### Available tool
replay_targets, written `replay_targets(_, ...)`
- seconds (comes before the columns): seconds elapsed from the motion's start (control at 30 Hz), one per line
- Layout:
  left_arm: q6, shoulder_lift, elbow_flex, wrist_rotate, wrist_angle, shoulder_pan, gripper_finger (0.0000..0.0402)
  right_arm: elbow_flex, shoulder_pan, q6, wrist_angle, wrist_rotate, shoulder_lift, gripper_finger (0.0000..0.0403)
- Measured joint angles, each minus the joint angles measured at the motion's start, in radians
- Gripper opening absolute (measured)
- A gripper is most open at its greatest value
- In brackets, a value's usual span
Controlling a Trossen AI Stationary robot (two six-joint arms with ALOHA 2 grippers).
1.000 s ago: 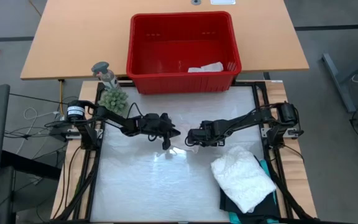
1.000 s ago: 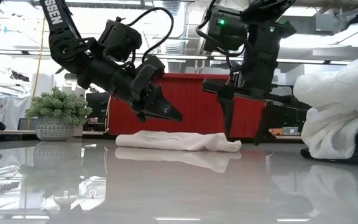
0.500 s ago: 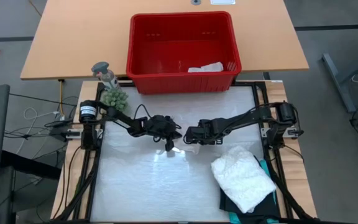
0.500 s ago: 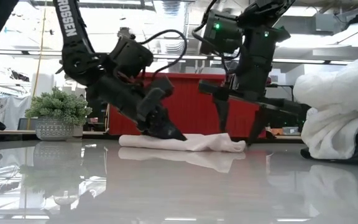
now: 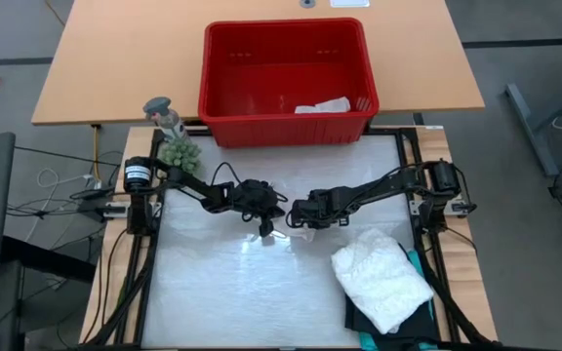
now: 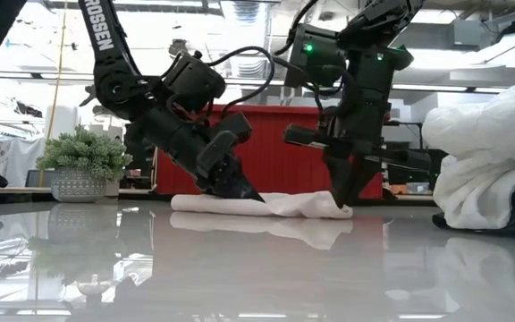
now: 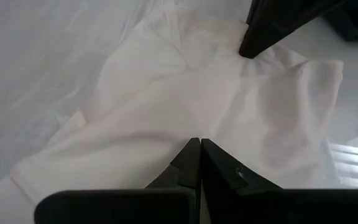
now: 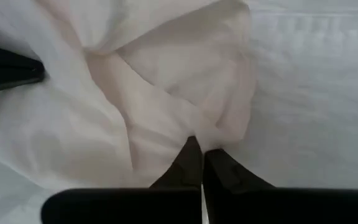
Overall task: Fold Laundry from Bin
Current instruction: Fold the white underwear
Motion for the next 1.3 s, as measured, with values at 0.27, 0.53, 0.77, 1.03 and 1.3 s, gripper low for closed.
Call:
replay_targets(0.27,-0.024,0.000,0.000,0.007,0.000,0.000,0.0000,0.056,-0.012,-0.045,-0.012,-0.033,0.005,0.0033)
replay_targets(0.53,-0.083,-0.007,0.002,0.024,-0.006,0.002,0.0000,0.139,-0.022,-0.101,-0.093,-0.033,0.004,0.0020)
replay_targets(0.77,-0.085,-0.020,0.013,0.023,-0.029,0.001,0.0000,0.196,-0.014,-0.130,-0.291,-0.026,0.003,0.0020)
replay_targets(1.03,-0.078,-0.020,0.073,0.068,-0.066,0.002,0.0000,0.244,-0.020,-0.170,-0.289,-0.027,0.002,0.0023)
replay_targets(1.3,0.033,-0.022,0.151,0.008,-0.288,0.009,0.0000,0.280,-0.030,-0.205,-0.289,-0.024,0.002,0.0021)
